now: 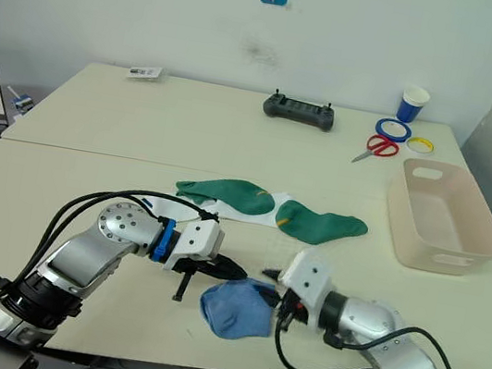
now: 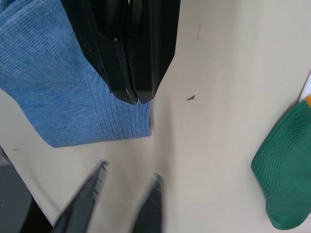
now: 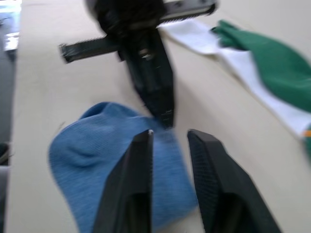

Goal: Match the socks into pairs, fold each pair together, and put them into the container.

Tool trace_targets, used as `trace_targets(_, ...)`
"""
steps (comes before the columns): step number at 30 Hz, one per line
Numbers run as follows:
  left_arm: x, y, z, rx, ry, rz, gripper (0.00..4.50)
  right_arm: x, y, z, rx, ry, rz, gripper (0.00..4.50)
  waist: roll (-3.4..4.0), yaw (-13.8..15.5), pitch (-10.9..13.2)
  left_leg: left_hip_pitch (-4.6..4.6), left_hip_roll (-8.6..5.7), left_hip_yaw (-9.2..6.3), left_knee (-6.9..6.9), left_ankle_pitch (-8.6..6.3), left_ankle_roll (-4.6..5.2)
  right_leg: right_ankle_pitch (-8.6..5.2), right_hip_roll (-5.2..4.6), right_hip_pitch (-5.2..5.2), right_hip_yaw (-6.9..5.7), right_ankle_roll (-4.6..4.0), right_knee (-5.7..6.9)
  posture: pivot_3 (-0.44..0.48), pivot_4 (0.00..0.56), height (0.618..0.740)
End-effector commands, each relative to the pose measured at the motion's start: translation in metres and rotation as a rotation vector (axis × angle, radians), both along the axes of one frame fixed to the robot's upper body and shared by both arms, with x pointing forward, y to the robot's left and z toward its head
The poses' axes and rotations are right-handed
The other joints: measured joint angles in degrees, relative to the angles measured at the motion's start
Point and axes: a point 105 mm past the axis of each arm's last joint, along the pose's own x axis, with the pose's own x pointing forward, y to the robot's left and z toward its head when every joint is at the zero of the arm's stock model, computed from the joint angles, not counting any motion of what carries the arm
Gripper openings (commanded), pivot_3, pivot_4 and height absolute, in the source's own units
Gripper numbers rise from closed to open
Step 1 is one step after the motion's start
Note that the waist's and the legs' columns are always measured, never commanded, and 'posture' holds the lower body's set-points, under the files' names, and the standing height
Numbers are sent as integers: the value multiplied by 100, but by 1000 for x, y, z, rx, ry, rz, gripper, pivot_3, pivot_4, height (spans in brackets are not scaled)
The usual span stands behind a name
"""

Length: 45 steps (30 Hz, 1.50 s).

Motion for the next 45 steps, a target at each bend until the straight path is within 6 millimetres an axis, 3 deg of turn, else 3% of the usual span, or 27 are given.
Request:
trace_targets(1, -15, 3, 0, 21, 45, -41, 0, -5, 9, -10, -46, 8, 82, 50, 0, -14, 0, 0, 0, 0, 0, 0, 0, 0, 0, 0, 0, 0, 0, 0, 150, 740)
trace_targets(5, -28, 19, -29, 108, 138, -21, 0, -5, 6, -30, -127, 26, 101, 50, 2, -10, 1, 3, 2, 1, -1, 0, 0, -1, 0, 0, 0, -2, 1, 0, 150, 740)
trace_targets(12, -20, 44, -59, 214, 119, 51, 0, -14, -19, -43, -218, 50, 64, 50, -2, 70, -7, 7, -2, 0, 5, 0, 0, -1, -6, 8, -2, -2, 1, 0, 150, 740)
trace_targets(16, -21, 45, -55, 179, 110, 44, 0, -22, -35, -39, -233, 33, 34, 50, 3, 95, -14, 19, -2, 2, 6, 0, 0, -5, -7, 19, -1, -9, 2, 0, 150, 740)
trace_targets(21, -22, 27, -17, 60, 88, 18, 0, -24, -38, -11, -136, 2, -49, 50, 1, 84, -8, 28, 0, 1, 7, 0, -1, -15, -6, 30, -1, -28, 5, 0, 150, 740)
trace_targets(24, -22, 23, -10, 54, 72, 8, 0, -28, -42, -3, -102, 26, -84, 50, 0, 100, -8, 18, -1, 0, 10, 0, -1, 0, -7, 25, -2, -1, 4, 0, 150, 740)
trace_targets(27, -20, 24, -16, 69, 72, 22, 0, -27, -45, 1, -78, 44, -139, 50, 0, 112, -7, 4, -2, 1, 10, 0, -1, 2, -7, 12, -1, 2, 0, 0, 150, 740)
trace_targets(32, -20, 34, -42, 128, 106, 57, 0, -11, -47, 5, -44, 64, -269, 50, 0, 95, -7, 5, -1, 2, 7, 0, -1, 1, -5, 4, -1, 2, 4, 0, 150, 740)
trace_targets(37, -22, 49, -57, 182, 110, 81, 0, -15, -43, -6, -45, 342, -300, 50, 0, 107, -9, 8, -1, 2, 9, 0, -1, 2, -8, 10, 1, 1, 4, 0, 150, 740)
trace_targets(40, -26, 58, -63, 206, 112, 82, 0, -14, -39, -5, 22, 505, -321, 679, 3, 94, -12, 10, 1, 2, 6, 0, -1, 2, -7, 10, 1, 0, 5, 0, 150, 740)
trace_targets(45, -34, 58, -67, 204, 118, 75, 0, -12, -35, -8, 79, 641, -354, 2360, 23, 75, -25, 15, 5, 0, -3, 0, 0, 0, -2, 8, -1, -4, 7, 0, 150, 740)
